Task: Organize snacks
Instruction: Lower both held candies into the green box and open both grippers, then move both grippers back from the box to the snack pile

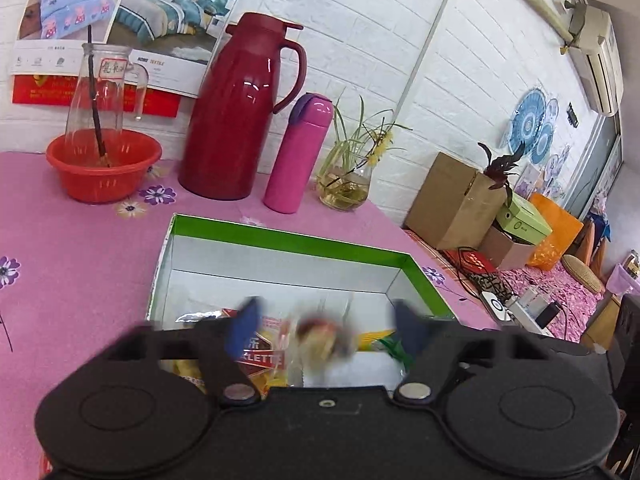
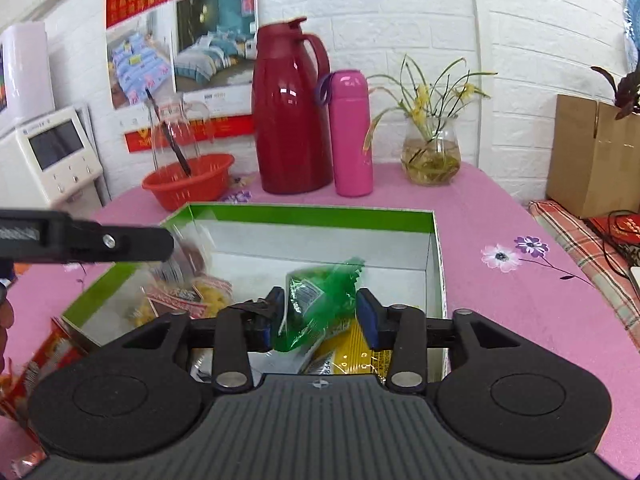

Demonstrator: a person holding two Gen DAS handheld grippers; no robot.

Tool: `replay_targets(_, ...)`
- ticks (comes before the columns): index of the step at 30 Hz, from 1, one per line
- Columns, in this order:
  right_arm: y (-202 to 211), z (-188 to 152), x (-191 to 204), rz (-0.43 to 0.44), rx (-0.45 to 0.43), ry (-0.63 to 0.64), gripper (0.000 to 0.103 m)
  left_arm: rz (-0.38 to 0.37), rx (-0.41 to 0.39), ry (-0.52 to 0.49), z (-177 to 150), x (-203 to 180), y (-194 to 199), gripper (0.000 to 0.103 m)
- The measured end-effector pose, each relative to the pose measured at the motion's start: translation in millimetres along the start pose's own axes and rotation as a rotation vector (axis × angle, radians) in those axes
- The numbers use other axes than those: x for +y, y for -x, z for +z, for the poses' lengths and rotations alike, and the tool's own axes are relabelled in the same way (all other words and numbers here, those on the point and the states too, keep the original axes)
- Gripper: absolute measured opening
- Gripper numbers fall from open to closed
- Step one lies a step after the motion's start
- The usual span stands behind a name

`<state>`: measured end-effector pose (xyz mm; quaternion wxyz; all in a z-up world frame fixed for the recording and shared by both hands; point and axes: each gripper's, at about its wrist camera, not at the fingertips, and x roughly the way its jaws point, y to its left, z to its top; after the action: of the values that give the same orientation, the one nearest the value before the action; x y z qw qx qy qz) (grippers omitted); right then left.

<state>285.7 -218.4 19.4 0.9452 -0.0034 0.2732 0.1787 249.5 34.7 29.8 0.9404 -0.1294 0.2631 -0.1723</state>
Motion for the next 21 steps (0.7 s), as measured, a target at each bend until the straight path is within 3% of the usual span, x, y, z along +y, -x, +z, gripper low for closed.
replay_targets(1, -1.5, -0.7, 1.3, -0.012, 0.008, 0.018, 0.103, 0.017, -0.024, 0.0, -2.2, -0.3, 2.0, 0.103)
replay_targets(12, 25.8, 5.2, 1.4, -0.005, -0.042, 0.024, 0.103, 0.007, -0.053, 0.002, 0.4, -9.9, 20.9, 0.103)
replay_targets(21, 81.8, -2.6, 12.7, 0.077, -0.107, 0.034, 0.103, -0.041, -0.096, -0.011, -5.6, -35.1, 68.5, 0.103)
